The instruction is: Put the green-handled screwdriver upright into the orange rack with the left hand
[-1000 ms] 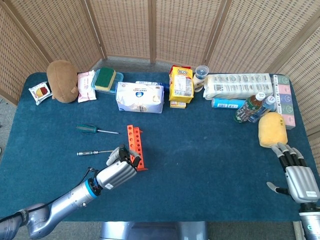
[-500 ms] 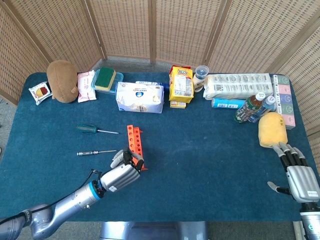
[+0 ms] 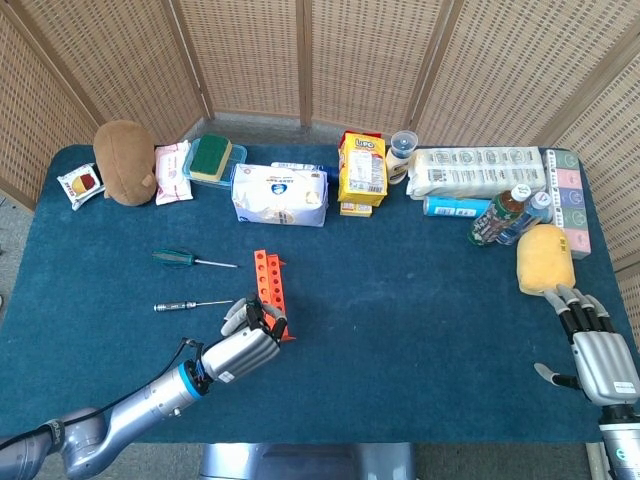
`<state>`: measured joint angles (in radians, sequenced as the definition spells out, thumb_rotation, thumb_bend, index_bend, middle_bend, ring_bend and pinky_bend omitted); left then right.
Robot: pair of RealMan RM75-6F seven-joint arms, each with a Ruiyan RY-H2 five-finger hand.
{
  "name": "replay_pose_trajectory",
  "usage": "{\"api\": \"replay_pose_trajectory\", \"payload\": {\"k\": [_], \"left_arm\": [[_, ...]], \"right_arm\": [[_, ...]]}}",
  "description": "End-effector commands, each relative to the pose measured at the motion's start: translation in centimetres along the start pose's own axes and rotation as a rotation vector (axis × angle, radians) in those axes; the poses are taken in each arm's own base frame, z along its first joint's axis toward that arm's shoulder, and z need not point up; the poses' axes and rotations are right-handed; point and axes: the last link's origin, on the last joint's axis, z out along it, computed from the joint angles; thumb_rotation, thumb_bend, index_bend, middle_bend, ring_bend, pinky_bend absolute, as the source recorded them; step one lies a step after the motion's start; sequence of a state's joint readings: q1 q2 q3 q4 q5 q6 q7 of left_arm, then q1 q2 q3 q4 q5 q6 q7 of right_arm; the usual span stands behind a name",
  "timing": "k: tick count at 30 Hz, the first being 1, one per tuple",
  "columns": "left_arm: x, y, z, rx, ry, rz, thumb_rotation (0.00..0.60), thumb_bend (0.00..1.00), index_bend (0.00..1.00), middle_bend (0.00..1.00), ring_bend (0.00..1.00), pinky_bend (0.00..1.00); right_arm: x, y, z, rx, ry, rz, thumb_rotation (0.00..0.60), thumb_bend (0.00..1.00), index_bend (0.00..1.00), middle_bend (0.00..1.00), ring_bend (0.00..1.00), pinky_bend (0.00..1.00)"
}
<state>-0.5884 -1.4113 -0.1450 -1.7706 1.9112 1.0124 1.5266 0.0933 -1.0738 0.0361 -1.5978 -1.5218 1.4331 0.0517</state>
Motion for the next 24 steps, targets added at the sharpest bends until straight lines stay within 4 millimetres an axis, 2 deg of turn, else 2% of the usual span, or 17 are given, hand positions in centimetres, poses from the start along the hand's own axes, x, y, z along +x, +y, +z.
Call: {"api": "replay_pose_trajectory", "payload": {"k": [1,24], "left_arm": [[0.1,0.1,0.0,-0.002,0.000,-0.001,0.600,0.34,0.52,1.00,0.98,0.96],[0.7,2.0,-0.1,-0.050,-0.016,0.071,0.600,0.34,0.52,1.00,0.98,0.96]], "right_arm": [[0.0,0.0,0.0,0.000,0.001,0.000,0.600,0.02,0.07,0.03,0.03,0.00],[0.0,0.1,0.1,-0.003,-0.001,0.006,0.600,0.02,0.07,0.03,0.03,0.00]]}}
